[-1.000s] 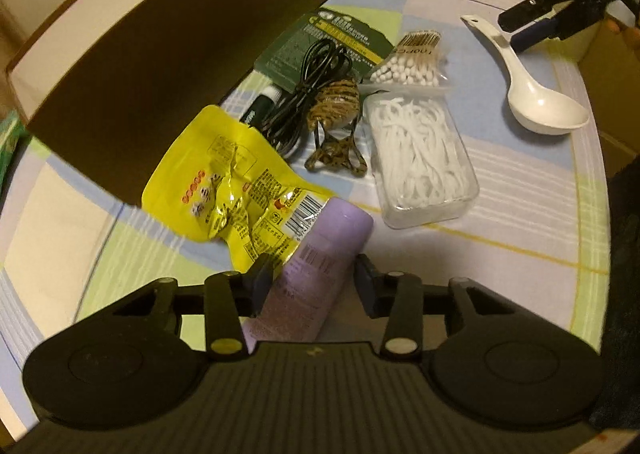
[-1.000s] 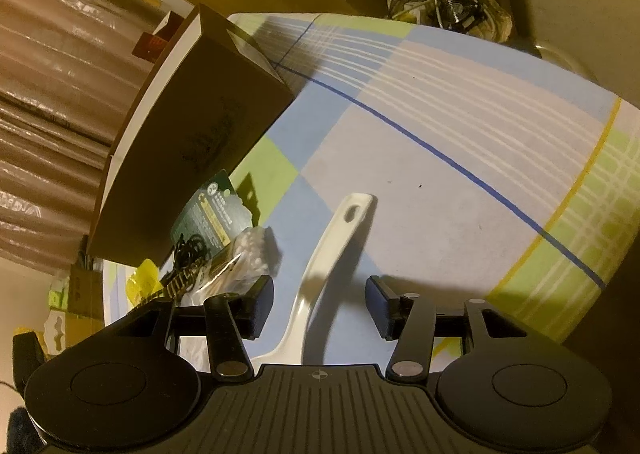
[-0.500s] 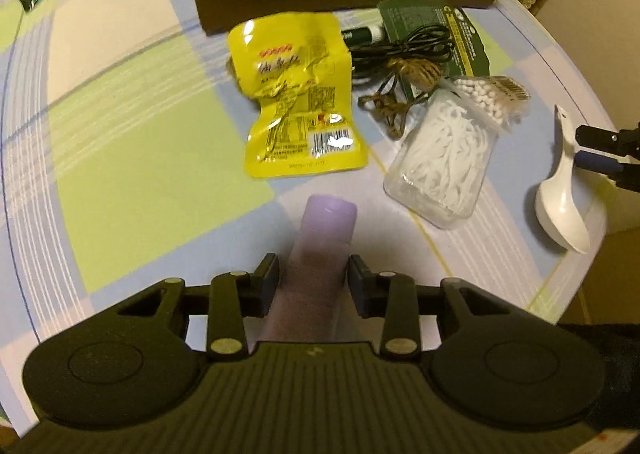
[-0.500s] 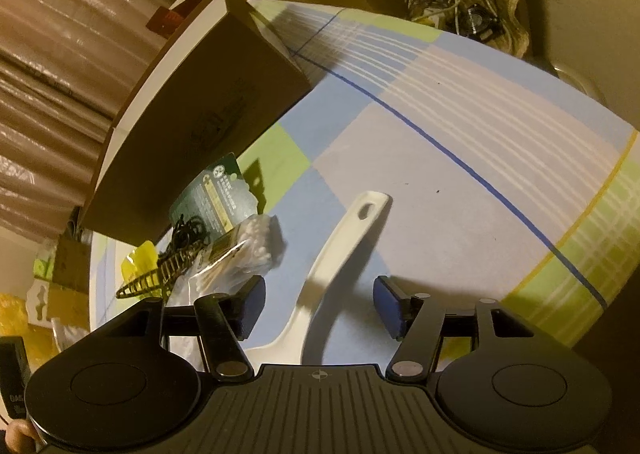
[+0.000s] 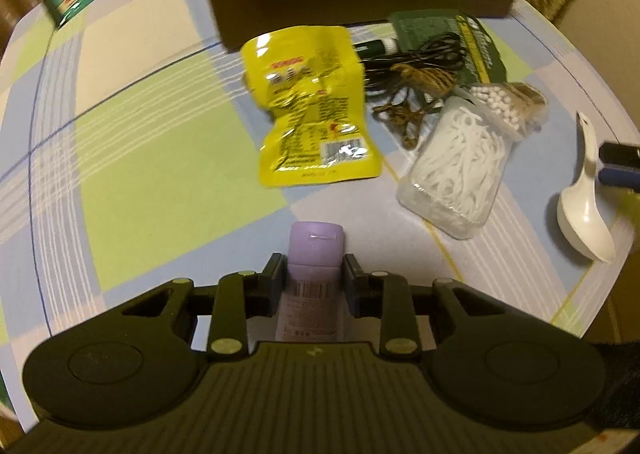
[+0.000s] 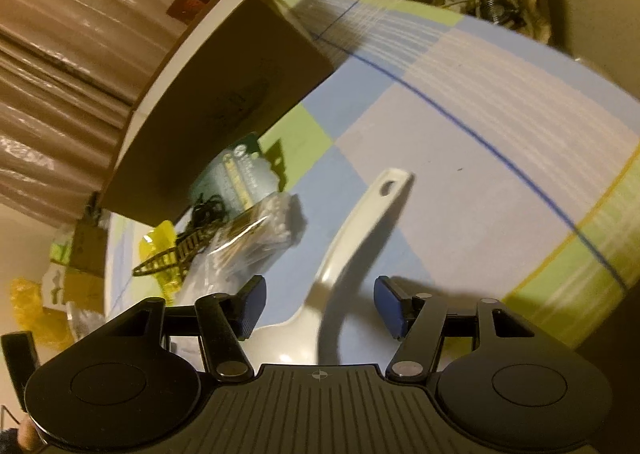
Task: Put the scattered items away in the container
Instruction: 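Lift the white ladle with the right tool while the left tool grasps the purple tube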
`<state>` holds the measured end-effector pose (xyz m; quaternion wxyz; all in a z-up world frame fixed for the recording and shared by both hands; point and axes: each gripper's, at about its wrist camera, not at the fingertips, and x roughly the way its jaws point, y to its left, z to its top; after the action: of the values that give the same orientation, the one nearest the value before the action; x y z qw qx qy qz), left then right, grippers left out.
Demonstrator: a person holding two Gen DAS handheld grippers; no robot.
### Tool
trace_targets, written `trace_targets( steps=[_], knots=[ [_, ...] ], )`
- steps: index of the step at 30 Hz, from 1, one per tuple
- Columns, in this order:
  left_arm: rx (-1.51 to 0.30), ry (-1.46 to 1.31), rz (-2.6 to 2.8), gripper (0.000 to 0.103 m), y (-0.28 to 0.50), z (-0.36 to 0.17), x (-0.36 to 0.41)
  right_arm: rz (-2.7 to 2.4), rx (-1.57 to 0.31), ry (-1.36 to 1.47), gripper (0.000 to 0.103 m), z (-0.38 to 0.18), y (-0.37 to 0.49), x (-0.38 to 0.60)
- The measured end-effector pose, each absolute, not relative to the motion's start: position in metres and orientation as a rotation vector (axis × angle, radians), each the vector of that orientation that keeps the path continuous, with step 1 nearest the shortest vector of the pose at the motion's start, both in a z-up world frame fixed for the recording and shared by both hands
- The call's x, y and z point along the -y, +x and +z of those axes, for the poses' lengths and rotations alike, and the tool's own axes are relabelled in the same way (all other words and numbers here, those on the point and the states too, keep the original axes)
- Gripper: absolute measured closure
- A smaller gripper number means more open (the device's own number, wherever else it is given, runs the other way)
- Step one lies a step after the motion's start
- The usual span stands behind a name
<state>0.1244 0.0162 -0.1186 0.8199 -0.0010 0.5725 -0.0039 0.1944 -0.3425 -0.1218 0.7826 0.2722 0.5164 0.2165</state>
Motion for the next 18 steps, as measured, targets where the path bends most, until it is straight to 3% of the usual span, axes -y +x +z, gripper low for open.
trace_targets(
  steps=[1, 3, 6, 18],
  knots=[
    [-1.219, -0.017, 0.004, 0.077, 0.123, -0.118, -0.018, 0.481, -1.109, 0.605, 0.052, -0.125, 0.196, 0.342],
    [-1.217, -0.028, 0.012, 0.077, 0.120, -0.119, -0.018, 0.508, -1.123, 0.656, 0.078, -0.135, 0.200, 0.342],
    [-1.210, -0.030, 0.022, 0.077, 0.119, -0.119, -0.016, 0.527, -1.140, 0.747, 0.098, -0.151, 0.204, 0.342],
    [-1.172, -0.050, 0.033, 0.077, 0.109, -0.116, -0.012, 0.571, -1.042, 0.680, 0.102, -0.119, 0.210, 0.345]
  ],
)
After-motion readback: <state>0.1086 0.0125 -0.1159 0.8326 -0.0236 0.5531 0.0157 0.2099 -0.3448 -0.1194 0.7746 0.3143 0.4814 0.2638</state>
